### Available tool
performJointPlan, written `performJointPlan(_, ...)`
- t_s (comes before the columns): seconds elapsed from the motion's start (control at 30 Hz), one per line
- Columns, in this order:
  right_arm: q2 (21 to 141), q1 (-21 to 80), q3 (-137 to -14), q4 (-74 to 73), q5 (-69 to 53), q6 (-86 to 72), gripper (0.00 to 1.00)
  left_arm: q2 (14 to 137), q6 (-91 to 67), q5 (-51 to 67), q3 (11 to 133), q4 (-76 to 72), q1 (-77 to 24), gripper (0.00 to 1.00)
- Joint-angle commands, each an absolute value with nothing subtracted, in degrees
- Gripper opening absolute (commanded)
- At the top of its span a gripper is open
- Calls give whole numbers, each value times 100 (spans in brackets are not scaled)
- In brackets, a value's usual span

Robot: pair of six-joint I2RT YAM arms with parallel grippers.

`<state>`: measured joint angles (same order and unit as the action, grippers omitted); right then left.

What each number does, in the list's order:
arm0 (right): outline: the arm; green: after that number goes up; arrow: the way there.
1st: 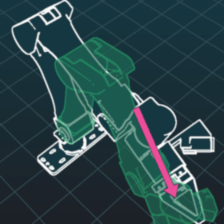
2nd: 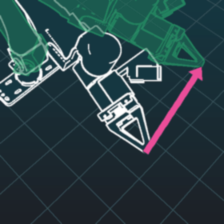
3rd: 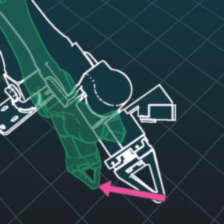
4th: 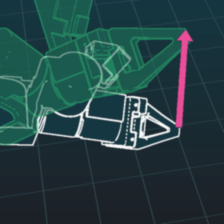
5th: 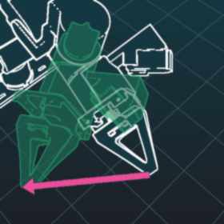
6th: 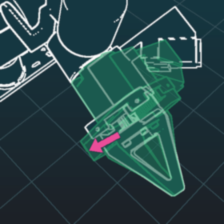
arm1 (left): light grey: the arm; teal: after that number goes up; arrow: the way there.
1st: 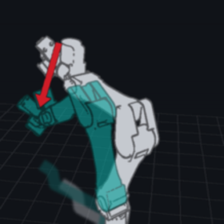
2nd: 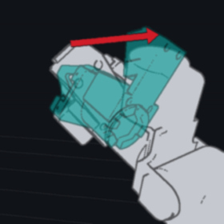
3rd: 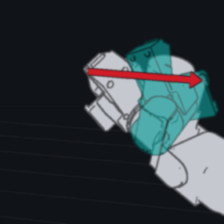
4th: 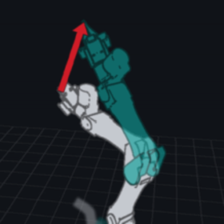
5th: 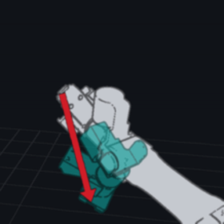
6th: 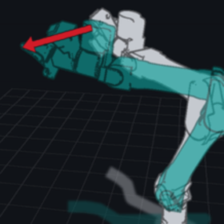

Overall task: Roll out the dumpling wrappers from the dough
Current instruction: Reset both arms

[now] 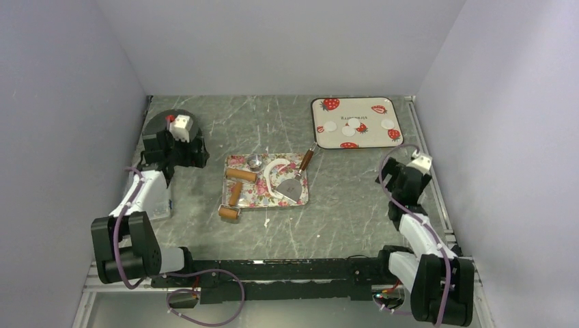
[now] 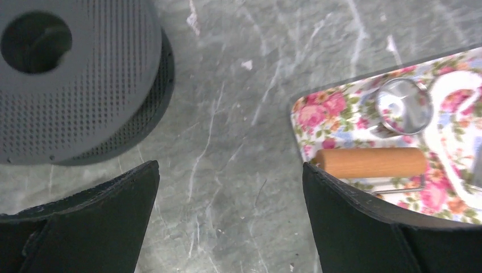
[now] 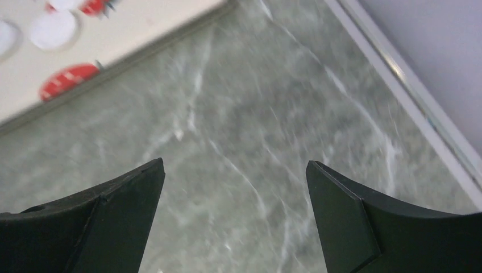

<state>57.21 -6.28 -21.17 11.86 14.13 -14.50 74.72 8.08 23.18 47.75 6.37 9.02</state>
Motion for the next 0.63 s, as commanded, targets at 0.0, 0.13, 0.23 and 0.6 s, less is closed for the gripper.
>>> performJointPlan(0.0,5279,-872,-1373,2648,1539,-1505,100,7249,645,1766,3862,-844,905,99)
performJointPlan(0.13,5190,-967,-1083,2979,1374,-1547,100,6897,431,1582,2997,-1755,907,99)
performJointPlan(0.23,5224,-975,-971,3194,1366,-1591,100,6775,354,1447,2409,-2329,910,99)
performJointPlan(0.6,5170,-993,-709,3375,1338,-1794,100,6627,190,1436,2130,-2475,903,99)
